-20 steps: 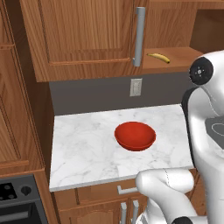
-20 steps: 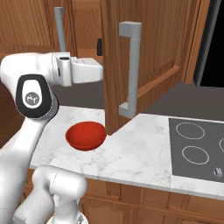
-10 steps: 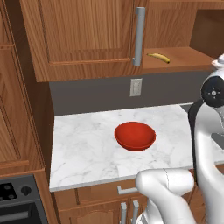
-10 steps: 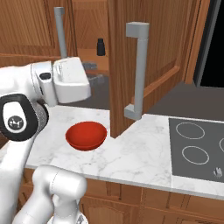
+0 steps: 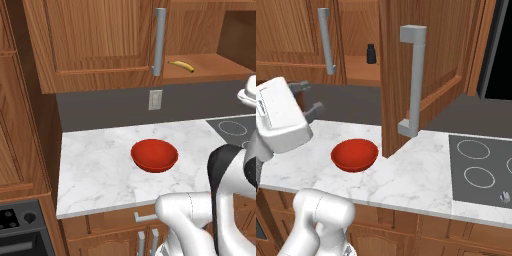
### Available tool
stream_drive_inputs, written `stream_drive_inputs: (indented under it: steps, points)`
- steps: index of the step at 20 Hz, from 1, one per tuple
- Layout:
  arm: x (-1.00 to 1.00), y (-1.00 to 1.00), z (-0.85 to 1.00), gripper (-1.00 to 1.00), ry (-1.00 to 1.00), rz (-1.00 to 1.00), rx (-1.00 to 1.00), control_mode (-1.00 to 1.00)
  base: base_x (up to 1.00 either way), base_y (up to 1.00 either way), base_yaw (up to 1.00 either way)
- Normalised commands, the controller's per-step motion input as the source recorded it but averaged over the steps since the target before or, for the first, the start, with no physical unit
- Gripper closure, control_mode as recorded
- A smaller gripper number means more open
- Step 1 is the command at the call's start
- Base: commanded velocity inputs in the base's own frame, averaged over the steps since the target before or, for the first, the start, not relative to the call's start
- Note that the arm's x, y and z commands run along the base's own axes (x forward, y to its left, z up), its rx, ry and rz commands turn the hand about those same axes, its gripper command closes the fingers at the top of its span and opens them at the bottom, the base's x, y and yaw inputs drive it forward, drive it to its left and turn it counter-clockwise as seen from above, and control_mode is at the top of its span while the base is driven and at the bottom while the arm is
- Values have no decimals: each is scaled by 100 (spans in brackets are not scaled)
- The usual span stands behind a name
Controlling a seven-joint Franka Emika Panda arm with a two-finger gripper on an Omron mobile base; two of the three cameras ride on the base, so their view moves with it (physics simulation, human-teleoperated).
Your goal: Open the cabinet. Pick the pear and banana from the cabinet and place them into the bowl. Then close the cabinet.
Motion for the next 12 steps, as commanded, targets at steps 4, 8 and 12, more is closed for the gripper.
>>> stream_drive_inputs:
  steps: [4, 8, 12]
  points:
    - [-10, 100, -38, -100, 0, 36, 0, -100, 0, 0, 0]
    - [12, 100, -40, -100, 3, 33, 0, -100, 0, 0, 0]
    - [37, 74, -37, -100, 3, 29, 1, -100, 0, 0, 0]
